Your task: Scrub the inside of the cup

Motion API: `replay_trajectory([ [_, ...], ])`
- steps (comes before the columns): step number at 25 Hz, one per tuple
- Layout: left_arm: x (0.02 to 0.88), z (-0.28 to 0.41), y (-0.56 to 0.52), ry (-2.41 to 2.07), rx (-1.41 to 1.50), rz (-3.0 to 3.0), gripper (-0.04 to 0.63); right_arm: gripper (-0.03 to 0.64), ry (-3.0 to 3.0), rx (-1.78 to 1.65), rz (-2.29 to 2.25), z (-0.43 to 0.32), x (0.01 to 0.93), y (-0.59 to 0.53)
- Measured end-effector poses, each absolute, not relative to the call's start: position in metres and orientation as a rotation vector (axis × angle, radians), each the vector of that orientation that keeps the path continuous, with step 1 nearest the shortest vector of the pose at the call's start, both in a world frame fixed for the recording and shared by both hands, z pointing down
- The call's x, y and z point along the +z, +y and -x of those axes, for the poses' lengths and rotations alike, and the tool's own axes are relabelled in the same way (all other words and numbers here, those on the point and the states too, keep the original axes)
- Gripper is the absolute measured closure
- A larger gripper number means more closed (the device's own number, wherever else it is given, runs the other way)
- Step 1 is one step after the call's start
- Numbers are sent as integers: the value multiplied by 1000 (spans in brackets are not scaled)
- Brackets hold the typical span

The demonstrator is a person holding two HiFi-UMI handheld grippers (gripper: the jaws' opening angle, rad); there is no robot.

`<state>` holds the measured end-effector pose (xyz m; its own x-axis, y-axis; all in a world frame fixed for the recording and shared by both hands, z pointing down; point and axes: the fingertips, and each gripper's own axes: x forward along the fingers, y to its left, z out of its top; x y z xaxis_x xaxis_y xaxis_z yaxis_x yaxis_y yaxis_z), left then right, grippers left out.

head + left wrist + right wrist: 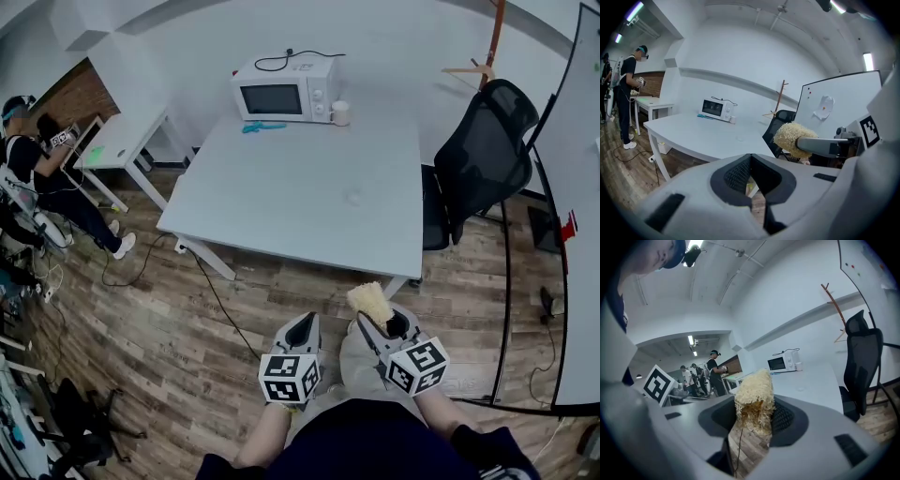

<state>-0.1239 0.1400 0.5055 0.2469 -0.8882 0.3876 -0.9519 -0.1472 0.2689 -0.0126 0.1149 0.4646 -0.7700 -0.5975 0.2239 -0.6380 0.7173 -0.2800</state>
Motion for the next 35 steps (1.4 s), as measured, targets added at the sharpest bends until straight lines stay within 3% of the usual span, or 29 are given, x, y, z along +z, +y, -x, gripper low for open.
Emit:
replay_trajectory([
  [21,502,132,-88,-1646,225,-2081,577,437,-2793,475,-1026,20,446,-116],
  [35,533,123,-173,-1602,274,-2079,577,437,-2768,489,-986,20,460,-202],
])
